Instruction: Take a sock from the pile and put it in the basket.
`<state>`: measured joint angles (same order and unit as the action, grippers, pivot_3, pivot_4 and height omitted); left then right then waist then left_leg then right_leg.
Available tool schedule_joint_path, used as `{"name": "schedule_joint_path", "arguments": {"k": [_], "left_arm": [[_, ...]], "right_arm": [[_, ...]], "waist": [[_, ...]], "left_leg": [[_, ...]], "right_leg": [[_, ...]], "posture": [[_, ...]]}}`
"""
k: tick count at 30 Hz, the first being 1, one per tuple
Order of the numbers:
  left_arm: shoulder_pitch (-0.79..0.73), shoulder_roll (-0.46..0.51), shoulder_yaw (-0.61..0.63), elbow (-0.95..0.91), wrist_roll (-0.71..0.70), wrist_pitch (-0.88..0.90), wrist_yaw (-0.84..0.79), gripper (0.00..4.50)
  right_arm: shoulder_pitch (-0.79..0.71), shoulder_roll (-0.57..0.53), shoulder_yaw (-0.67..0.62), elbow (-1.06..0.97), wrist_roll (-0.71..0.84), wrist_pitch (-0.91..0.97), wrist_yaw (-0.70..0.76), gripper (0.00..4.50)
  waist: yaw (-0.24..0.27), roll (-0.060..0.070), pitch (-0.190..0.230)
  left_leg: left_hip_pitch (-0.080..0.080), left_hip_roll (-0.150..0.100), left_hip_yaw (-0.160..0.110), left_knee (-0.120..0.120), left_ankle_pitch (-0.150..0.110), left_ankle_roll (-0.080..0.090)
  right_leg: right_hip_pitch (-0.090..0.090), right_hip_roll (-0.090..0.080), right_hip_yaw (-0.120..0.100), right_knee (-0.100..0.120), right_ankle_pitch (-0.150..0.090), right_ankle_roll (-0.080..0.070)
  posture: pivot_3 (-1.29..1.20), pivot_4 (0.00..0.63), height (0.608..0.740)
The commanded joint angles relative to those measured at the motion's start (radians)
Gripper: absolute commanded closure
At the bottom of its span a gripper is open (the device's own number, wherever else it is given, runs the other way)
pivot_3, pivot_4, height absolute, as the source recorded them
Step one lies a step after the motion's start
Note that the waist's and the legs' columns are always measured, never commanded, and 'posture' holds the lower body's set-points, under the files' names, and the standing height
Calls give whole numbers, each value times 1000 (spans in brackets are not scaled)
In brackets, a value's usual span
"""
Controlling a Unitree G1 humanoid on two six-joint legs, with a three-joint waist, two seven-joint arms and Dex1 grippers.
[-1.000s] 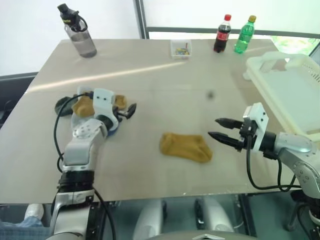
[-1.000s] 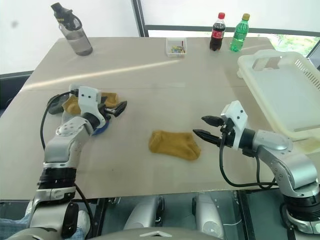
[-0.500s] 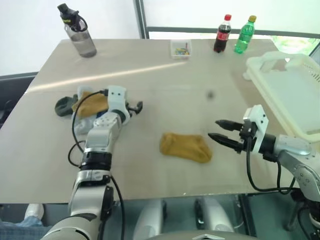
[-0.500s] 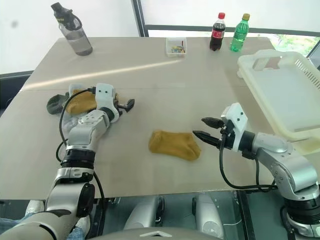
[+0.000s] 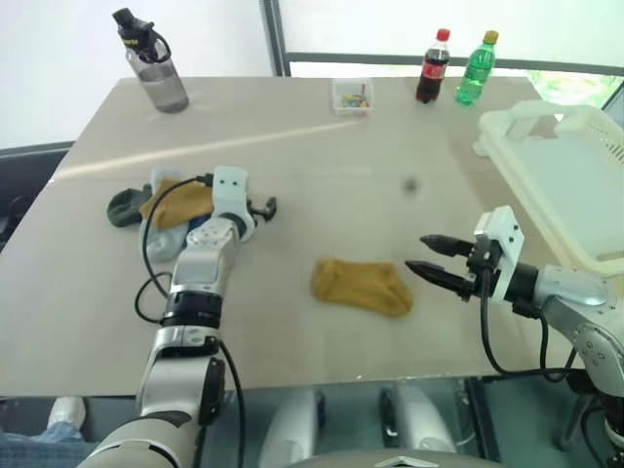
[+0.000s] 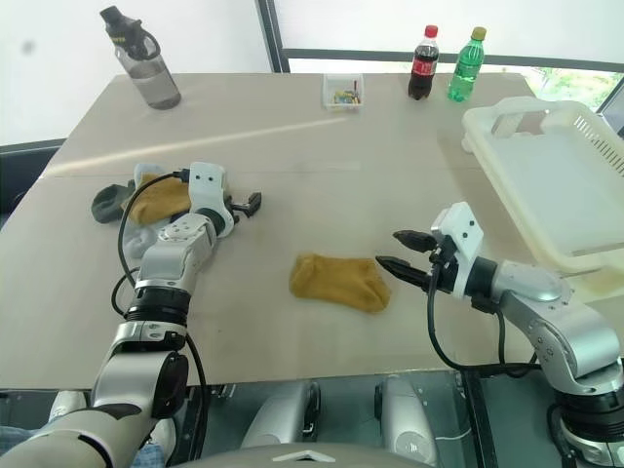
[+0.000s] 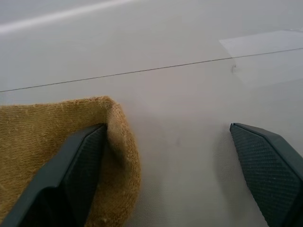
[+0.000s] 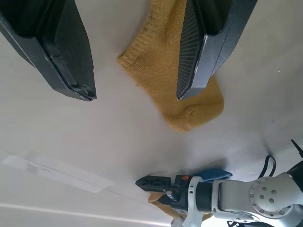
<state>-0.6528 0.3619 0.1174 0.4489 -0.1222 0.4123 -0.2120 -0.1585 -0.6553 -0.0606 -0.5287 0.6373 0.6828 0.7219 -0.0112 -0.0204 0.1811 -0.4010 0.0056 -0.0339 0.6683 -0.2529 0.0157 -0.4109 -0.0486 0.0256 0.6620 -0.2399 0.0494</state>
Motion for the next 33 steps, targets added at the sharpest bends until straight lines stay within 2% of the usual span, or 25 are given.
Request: {"name": "schedule_joint_path", "arguments": {"k": [1,13,16,17,19,24,29,33], "left_arm": [[12,0,5,-25,5,0,1,66],[30,-13,2,-72,-5,26,-16,66],[33,-12,0,-77,3,31,-12,807],[34,-12,1,-78,3,30,-12,1464],[36,-11,2,-78,3,33,-12,2099],[39,-10,-4,-80,6,37,-20,4379],[45,-8,-9,-97,3,38,-35,4483],[64,-11,-13,-200,-32,59,-83,4483]], "right_arm": [[-10,-2,-36,-37,18,-42,19,1757],[-5,-2,-29,-33,11,-93,32,1757],[-5,-1,-29,-32,11,-96,31,1757],[-4,-1,-28,-32,11,-97,31,1757],[-3,0,-28,-31,11,-97,29,1757],[-2,-1,-30,-29,12,-95,26,1757],[0,-1,-31,-30,12,-94,23,1757],[3,-1,-32,-30,13,-94,21,1757]], "waist": [[0,0,0],[1,0,0],[1,0,0],[1,0,0],[3,0,0],[6,0,0],[6,0,0],[5,0,0]], "left_leg": [[0,0,0,0,0,0],[0,0,0,0,0,0],[0,0,0,0,0,0],[0,0,0,0,0,0],[0,0,0,0,0,0],[0,0,0,0,0,0],[0,0,0,0,0,0],[0,0,0,0,0,0]], "right_leg": [[0,0,0,0,0,0],[0,0,0,0,0,0],[0,0,0,0,0,0],[0,0,0,0,0,0],[0,0,0,0,0,0],[0,0,0,0,0,0],[1,0,0,0,0,0],[0,0,0,0,0,0]], "posture": [[0,150,740],[0,150,740],[0,150,740],[0,150,740],[0,150,740],[0,150,740],[0,150,740],[0,150,740]]}}
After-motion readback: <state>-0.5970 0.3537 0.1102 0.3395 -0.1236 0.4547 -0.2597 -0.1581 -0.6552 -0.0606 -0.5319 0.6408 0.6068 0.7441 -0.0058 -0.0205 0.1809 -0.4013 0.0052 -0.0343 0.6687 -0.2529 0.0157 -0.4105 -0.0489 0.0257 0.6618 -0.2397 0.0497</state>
